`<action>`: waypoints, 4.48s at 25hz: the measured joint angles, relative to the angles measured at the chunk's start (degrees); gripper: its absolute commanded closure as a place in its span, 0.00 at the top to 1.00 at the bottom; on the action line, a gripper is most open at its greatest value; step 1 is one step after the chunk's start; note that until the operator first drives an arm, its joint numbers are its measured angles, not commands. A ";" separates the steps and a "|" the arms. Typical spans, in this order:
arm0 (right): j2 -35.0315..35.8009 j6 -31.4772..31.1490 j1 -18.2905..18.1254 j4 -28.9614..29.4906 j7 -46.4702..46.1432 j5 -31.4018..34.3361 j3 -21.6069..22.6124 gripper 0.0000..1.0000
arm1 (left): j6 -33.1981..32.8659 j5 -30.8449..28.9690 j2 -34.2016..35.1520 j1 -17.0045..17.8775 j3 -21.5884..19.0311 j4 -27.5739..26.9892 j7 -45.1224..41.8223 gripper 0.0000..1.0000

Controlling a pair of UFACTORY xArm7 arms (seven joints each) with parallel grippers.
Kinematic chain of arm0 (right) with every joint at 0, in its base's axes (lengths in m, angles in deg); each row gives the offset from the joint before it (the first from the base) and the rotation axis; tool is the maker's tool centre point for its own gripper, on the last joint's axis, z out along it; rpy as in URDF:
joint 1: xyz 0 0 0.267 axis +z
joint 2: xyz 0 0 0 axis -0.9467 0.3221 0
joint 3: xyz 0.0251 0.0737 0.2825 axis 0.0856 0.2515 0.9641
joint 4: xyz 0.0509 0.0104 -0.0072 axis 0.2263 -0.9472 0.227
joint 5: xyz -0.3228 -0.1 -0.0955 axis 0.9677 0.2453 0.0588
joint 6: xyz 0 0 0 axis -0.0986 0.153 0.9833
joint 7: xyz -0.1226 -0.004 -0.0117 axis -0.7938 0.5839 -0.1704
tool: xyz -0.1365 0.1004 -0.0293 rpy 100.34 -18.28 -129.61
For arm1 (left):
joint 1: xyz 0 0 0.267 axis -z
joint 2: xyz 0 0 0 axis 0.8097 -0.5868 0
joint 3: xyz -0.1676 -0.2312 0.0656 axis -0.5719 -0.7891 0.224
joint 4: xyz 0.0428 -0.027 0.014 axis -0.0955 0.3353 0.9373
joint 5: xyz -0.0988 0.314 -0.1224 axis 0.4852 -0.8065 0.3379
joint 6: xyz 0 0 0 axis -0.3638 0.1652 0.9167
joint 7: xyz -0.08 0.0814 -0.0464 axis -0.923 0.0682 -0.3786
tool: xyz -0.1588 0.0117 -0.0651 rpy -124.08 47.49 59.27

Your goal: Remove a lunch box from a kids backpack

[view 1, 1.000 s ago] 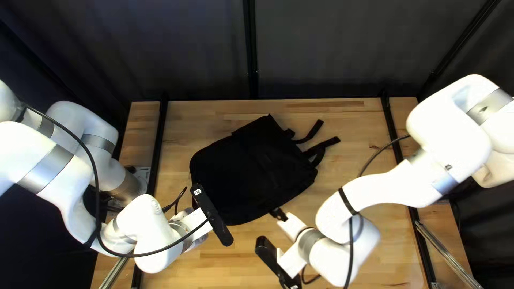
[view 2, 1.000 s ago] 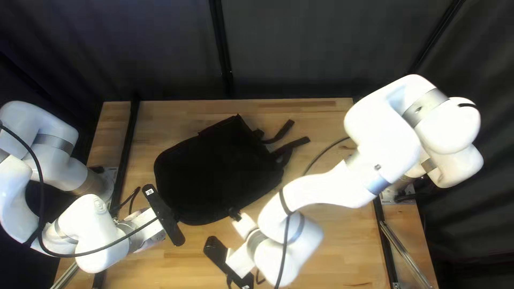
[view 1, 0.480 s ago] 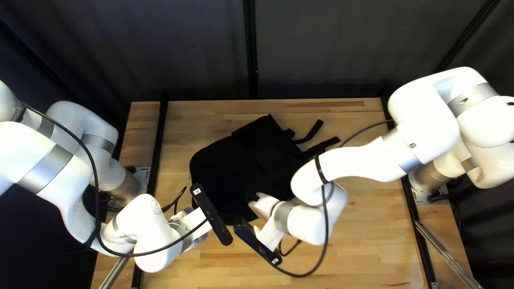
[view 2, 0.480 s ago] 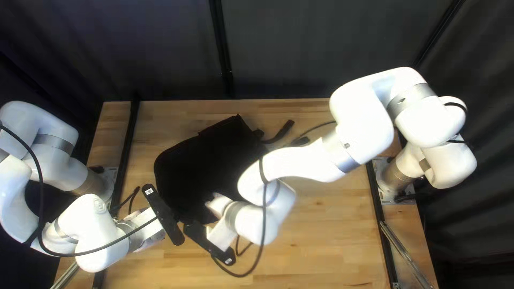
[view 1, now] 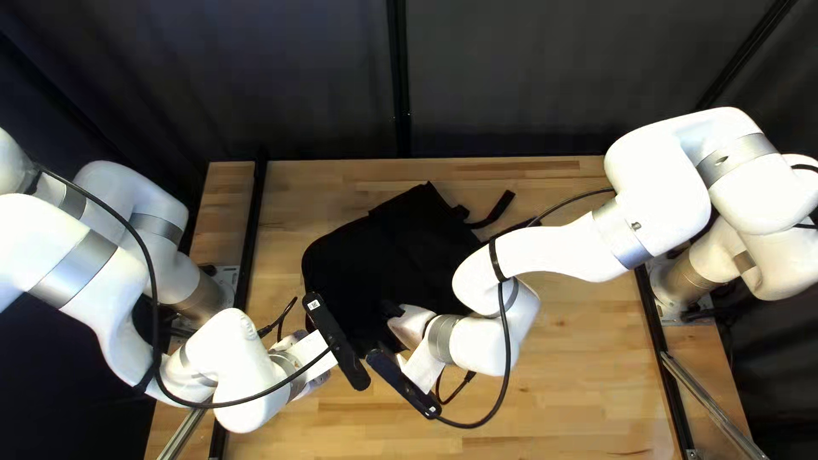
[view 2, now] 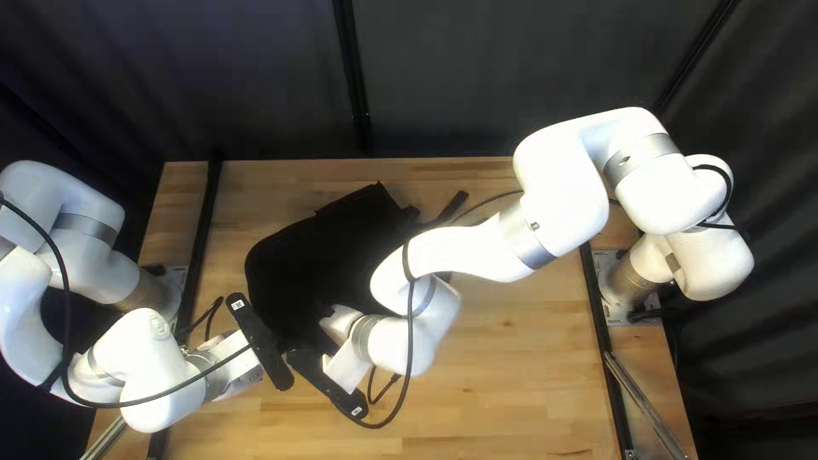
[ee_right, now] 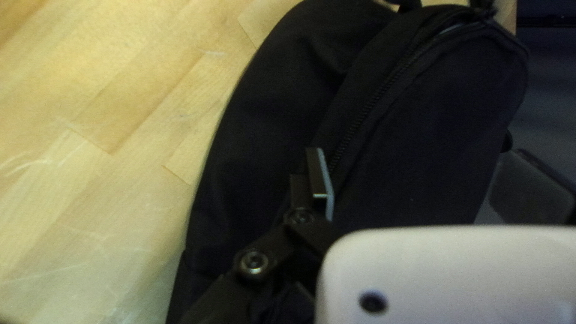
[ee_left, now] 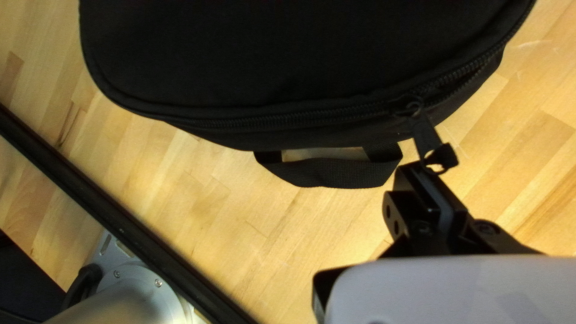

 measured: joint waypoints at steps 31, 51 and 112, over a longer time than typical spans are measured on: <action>-1.94 0.95 1.27 -5.51 8.94 0.02 -0.05 0.00 | -0.90 1.98 3.20 1.13 0.75 3.11 1.09 0.00; -3.63 -1.27 2.50 -8.01 10.43 -2.12 1.21 0.00 | 3.81 -11.80 -17.26 3.02 -5.90 -12.05 -12.73 1.00; -2.77 1.53 4.27 -11.27 16.97 4.05 0.13 0.00 | -6.62 -23.70 -14.40 -1.46 -0.40 -7.60 -9.86 0.00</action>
